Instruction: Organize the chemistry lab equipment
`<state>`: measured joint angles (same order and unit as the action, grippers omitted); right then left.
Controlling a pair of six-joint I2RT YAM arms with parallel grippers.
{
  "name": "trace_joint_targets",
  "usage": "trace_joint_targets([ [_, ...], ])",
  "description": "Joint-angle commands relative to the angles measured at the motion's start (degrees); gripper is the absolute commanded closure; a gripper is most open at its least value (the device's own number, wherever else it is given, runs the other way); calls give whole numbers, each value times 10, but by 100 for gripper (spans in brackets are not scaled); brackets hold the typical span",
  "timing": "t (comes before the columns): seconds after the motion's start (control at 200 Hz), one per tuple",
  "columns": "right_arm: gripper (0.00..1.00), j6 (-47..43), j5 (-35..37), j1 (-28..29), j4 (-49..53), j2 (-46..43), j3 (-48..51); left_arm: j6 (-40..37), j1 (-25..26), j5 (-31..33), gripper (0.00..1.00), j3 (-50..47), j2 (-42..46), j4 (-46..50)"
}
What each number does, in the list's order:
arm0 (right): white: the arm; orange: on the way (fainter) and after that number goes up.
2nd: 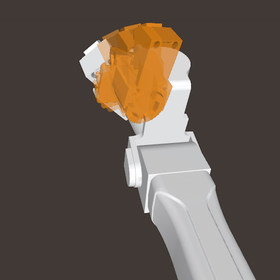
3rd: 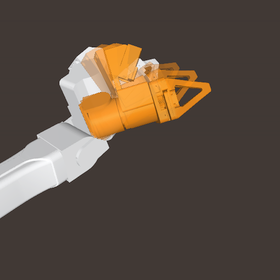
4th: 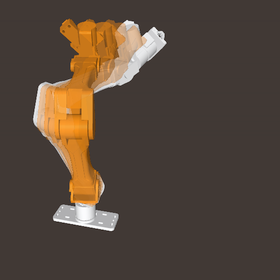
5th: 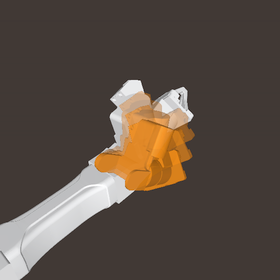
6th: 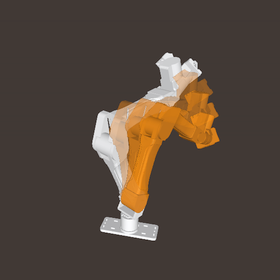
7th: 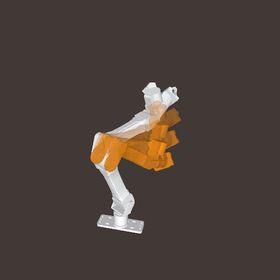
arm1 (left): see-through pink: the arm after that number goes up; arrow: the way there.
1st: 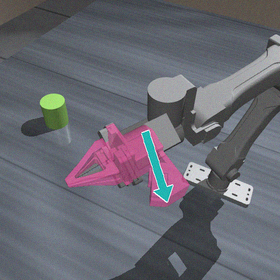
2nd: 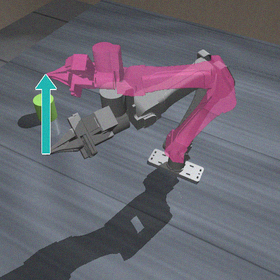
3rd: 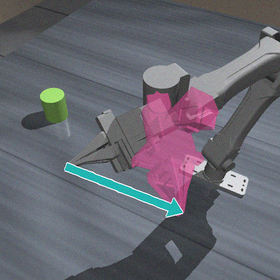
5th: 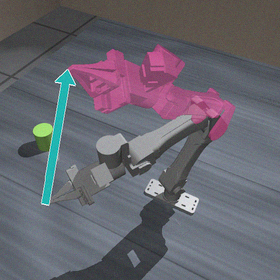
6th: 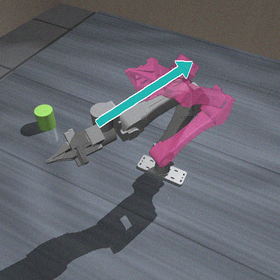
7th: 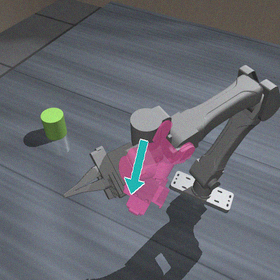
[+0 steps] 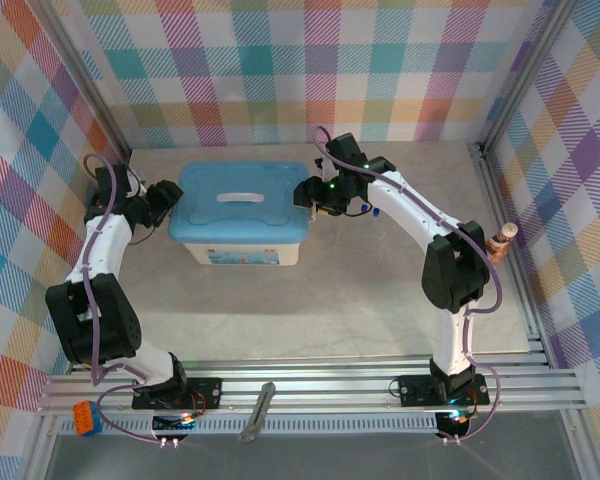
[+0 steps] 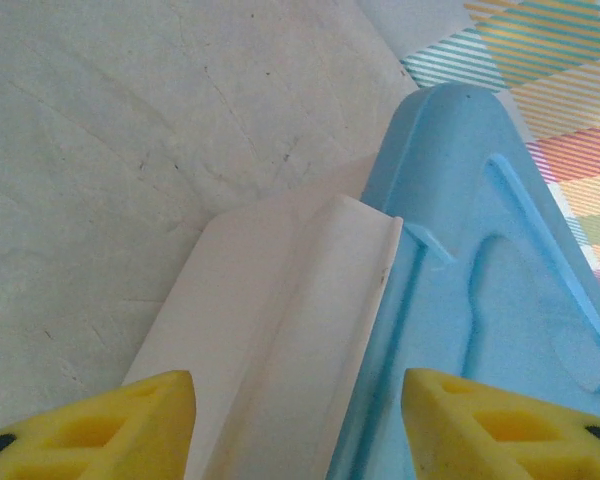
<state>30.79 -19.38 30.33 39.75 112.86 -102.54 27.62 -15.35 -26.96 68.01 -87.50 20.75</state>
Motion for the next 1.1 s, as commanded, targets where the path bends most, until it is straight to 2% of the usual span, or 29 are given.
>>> trace_joint_targets([
  [0.0, 40, -13, -5, 5, 6, 8, -27, -6, 1, -1, 44, 5, 26, -3],
  [0.425, 42, -29, 23, 33, 54, 39, -90, -33, 47, 20, 45, 24, 30, 26],
  [0.615, 42, -48, 70, 59, 107, 68, -157, -54, 80, 40, 45, 41, 26, 52],
  [0.74, 49, -51, 87, 70, 130, 89, -193, -64, 105, 60, 47, 51, 22, 71],
  [0.895, 52, -58, 108, 84, 153, 111, -224, -76, 129, 86, 47, 61, 15, 96],
  [0.965, 58, -61, 115, 88, 165, 123, -242, -74, 138, 92, 46, 63, 10, 103],
  [1.095, 61, -63, 124, 89, 175, 134, -260, -67, 154, 101, 46, 55, 9, 100],
])
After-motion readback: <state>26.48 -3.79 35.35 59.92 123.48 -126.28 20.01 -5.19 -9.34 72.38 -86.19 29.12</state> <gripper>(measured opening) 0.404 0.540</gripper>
